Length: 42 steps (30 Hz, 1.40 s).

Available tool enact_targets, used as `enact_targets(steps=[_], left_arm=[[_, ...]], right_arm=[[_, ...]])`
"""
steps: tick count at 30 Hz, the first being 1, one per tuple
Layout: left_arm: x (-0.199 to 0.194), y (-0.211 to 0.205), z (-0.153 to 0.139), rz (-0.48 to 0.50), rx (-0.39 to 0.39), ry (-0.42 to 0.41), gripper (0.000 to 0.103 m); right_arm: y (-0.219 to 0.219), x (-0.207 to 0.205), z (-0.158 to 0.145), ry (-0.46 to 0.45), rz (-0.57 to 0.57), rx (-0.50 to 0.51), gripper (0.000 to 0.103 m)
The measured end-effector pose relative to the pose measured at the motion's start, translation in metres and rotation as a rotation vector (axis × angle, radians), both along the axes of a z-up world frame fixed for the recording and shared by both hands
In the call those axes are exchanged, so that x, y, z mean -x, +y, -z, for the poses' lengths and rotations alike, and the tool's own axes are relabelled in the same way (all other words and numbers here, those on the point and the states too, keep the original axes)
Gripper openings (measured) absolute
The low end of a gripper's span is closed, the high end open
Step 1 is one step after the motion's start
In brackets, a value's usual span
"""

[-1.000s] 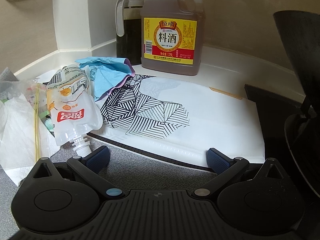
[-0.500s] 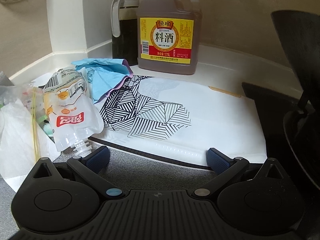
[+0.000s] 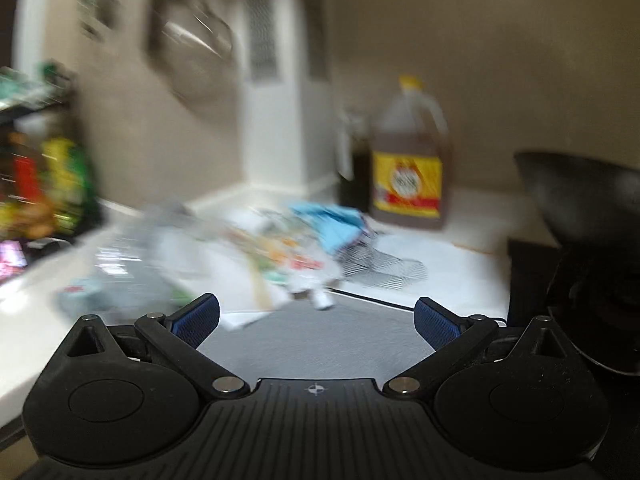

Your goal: Collect trash

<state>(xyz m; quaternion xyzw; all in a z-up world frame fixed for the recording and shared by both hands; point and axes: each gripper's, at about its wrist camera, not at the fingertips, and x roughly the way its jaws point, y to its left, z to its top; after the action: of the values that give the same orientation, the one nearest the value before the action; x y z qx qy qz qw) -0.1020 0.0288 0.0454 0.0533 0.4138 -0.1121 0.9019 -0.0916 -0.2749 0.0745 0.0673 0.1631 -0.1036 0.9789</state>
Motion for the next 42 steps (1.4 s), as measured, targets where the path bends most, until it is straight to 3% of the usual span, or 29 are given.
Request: enact_targets(steps=[7, 13, 19, 27, 35, 42], left_arm=[[0.022, 0.001, -0.001, 0.026, 0.012, -0.017, 0.103], [0.04, 0.006, -0.018, 0.009, 0.041, -0.097, 0.103], [0.054, 0.013, -0.022, -0.01, 0.068, -0.141, 0.103], [0.055, 0.019, -0.014, -0.037, 0.033, -0.178, 0.103], [0.055, 0.012, -0.01, 0.02, 0.061, -0.139, 0.103], [0.047, 0.013, -0.006, 0.009, 0.065, -0.109, 0.103]], right_arm=[[0.05, 0.08, -0.006, 0.021, -0.089, 0.067, 0.103], [0.079, 0.109, -0.009, 0.031, -0.155, 0.135, 0.103], [0.092, 0.114, -0.014, 0.021, -0.154, 0.171, 0.103], [0.099, 0.111, -0.012, 0.032, -0.174, 0.186, 0.103], [0.095, 0.103, -0.006, 0.065, -0.169, 0.174, 0.103], [0.093, 0.099, -0.002, 0.075, -0.171, 0.159, 0.103]])
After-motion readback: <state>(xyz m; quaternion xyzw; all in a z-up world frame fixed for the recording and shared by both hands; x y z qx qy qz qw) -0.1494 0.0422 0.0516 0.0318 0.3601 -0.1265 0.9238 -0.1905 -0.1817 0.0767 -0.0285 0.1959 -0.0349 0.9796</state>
